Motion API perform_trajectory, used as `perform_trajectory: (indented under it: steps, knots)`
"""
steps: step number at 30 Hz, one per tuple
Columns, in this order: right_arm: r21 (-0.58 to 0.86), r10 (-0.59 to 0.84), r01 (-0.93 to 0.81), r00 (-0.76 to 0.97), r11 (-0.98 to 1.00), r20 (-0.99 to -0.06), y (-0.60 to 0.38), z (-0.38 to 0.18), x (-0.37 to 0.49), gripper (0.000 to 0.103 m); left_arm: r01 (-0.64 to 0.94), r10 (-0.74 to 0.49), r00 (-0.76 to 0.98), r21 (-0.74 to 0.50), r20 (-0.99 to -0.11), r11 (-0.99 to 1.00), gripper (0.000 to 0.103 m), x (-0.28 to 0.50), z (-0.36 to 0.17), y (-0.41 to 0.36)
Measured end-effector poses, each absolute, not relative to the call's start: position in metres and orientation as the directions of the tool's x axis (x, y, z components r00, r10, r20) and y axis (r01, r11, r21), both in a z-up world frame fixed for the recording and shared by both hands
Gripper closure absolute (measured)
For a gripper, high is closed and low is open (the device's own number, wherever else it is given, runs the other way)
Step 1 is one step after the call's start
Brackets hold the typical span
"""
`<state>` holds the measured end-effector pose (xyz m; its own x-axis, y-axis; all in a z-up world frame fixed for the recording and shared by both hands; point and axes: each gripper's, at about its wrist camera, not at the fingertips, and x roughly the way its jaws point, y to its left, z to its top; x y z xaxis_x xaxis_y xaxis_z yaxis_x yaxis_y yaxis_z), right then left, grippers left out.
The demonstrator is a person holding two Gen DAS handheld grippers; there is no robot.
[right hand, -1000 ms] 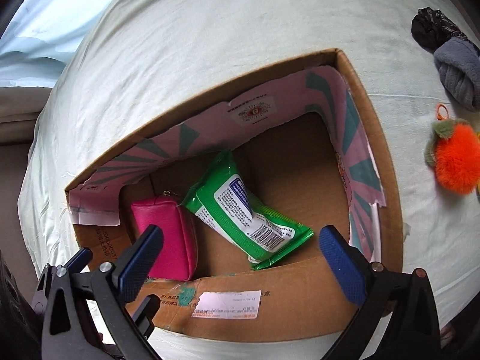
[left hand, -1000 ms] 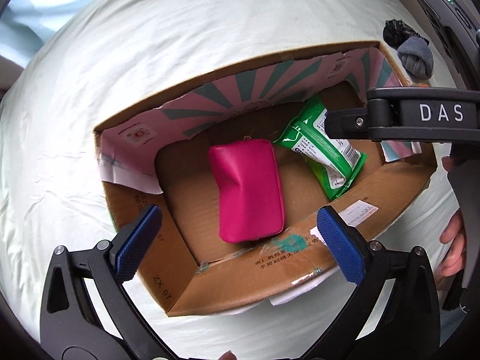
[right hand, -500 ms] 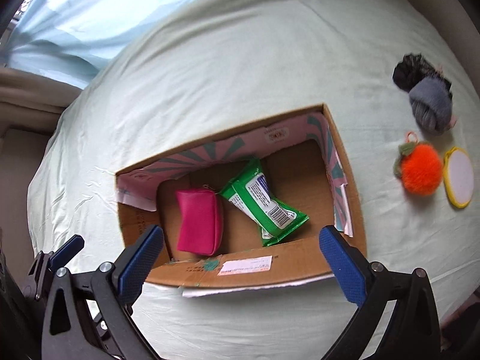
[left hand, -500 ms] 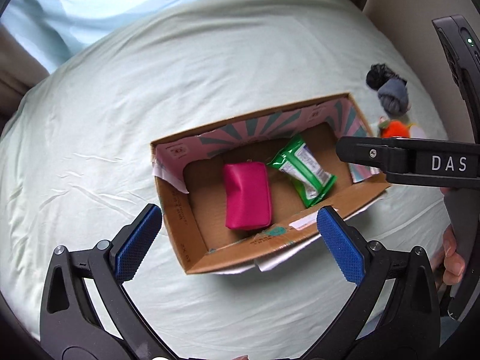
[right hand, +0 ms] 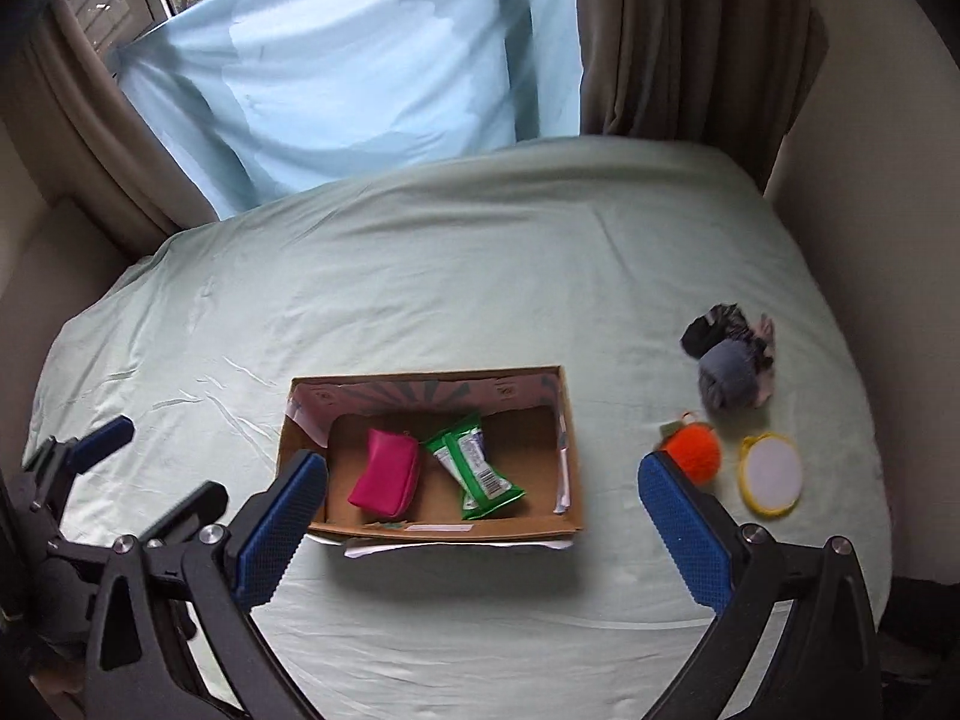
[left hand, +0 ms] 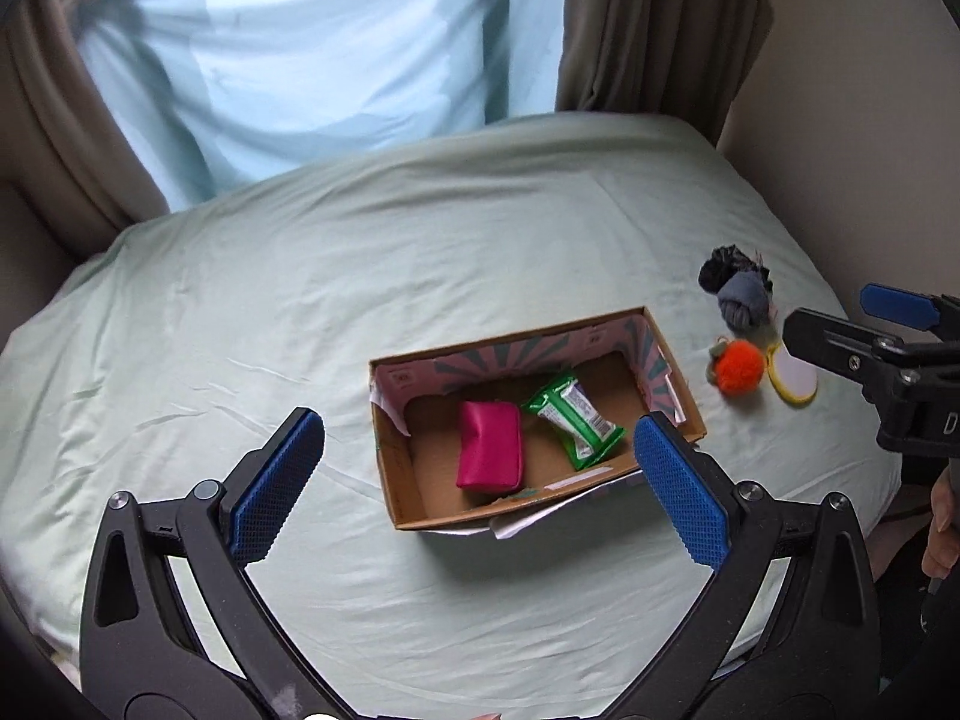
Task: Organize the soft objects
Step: 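Lift both tools out of the box and move back toward the remaining items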
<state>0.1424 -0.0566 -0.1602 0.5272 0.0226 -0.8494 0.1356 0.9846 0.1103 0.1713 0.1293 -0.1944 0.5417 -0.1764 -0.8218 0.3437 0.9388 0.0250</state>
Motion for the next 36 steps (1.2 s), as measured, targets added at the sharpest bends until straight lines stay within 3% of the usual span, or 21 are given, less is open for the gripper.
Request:
perform_trajectory:
  steps: [12, 19, 27, 36]
  knots:
    - [0.035, -0.115, 0.184, 0.742, 0.982, -0.661, -0.114, -0.085, 0.046, 0.0, 0.269, -0.199, 0.701, -0.004, -0.684, 0.963, 0.0, 0.101, -0.113, 0.108]
    - [0.057, -0.086, 0.157, 0.772, 0.986, -0.63, -0.171, -0.084, 0.029, 0.0, 0.246, -0.185, 0.729, 0.0, -0.659, 0.969, 0.0, 0.077, -0.099, 0.048]
    - [0.052, -0.072, 0.133, 0.778, 0.99, -0.624, -0.247, -0.096, 0.033, 0.0, 0.233, -0.193, 0.723, -0.028, -0.664, 0.972, 0.0, 0.078, -0.108, -0.031]
    - [0.056, -0.029, 0.091, 0.736, 0.994, -0.677, -0.323, -0.145, 0.062, 0.0, 0.217, -0.197, 0.669, -0.066, -0.716, 0.974, 0.0, 0.101, -0.165, -0.122]
